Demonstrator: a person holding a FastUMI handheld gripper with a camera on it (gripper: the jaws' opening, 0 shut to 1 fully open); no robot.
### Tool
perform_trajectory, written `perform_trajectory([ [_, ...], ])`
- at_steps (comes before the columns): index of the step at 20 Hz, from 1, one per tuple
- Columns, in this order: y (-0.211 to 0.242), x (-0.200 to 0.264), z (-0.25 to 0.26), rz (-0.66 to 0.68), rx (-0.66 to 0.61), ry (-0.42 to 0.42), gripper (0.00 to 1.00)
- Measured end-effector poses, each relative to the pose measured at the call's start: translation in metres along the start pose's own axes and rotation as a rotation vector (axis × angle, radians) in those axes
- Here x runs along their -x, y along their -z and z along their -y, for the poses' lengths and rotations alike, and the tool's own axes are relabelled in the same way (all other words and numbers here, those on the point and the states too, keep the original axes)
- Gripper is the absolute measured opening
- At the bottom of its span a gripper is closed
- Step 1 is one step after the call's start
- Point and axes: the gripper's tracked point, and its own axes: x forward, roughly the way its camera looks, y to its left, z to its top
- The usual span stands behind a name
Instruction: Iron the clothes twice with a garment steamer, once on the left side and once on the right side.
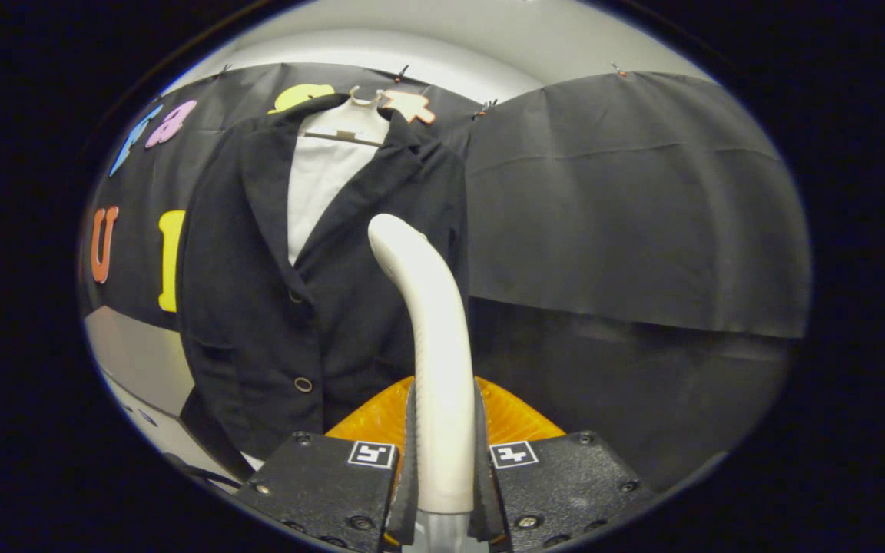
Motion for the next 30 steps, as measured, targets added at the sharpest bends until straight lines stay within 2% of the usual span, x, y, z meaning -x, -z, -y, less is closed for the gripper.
perform_trajectory([
  [12,0.084,0.014,-0.008,-0.144,0.037,0.025,0.32],
  [30,0.204,-0.006,-0.03,-0.344,0.112,0.004,0.32],
])
